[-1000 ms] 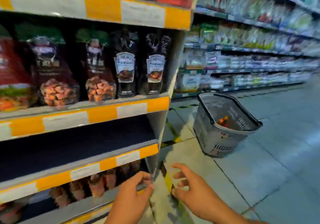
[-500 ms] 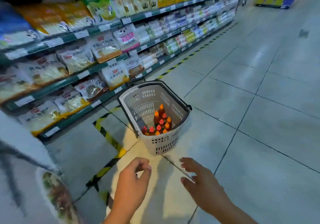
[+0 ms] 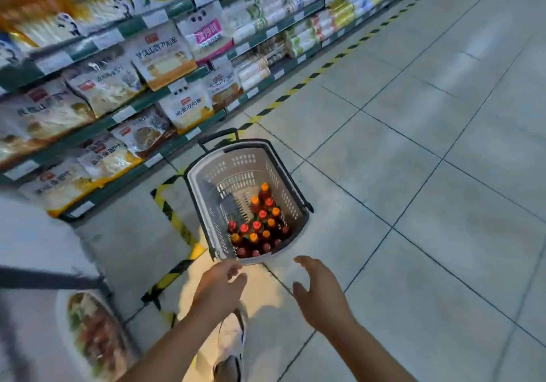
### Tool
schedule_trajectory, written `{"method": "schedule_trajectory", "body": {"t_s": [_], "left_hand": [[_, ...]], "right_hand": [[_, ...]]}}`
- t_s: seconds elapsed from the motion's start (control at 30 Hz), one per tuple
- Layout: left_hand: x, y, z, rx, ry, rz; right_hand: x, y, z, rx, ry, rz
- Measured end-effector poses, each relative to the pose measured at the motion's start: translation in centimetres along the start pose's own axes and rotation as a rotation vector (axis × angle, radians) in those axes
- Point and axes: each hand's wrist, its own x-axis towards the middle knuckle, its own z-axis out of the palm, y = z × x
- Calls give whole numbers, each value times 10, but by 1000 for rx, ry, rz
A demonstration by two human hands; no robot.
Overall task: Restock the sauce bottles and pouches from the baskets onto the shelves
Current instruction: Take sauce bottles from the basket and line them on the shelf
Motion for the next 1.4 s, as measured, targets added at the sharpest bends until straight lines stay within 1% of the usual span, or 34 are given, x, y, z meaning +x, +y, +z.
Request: {"method": "schedule_trajectory", "body": {"t_s": [0.1,0.27,0.37,0.47,0.6,0.73,0.83,0.9,1.0,1.1,1.2,1.33,1.4], "left_hand": [[61,11,-8,-38,-64,-41],[205,14,-5,-58,-119,-99],[285,4,6,-42,-176,-118],[351,-14,26,5,-183,-108],[407,-38,68,112,-218,-38],[440,-54,109,260,-232,49],[460,-60,126,377,-249,120],[470,-65,133,404,-258,139],[482,-71,139,460,-221,180],[489,-73,140,439,-210,206],[493,-76,129,393,-193,192],[475,-97,88,204,-115,97],[451,-102,65,98,-72,64]], "right_hand": [[60,-23,-8,-33,-34,24],[203,-46,-1,-97,-89,47],[286,-47,19,-127,-132,62],[358,-42,49,-192,-188,72],[433,-26,90,-260,-209,87],[486,-9,124,-336,-245,98],[520,5,144,-423,-289,114],[535,12,156,-494,-318,124],[552,21,169,-602,-288,108],[566,24,181,-655,-245,34],[571,21,187,-683,-213,-28],[551,6,174,-547,-153,-65],[527,-9,157,-424,-112,-93]]}}
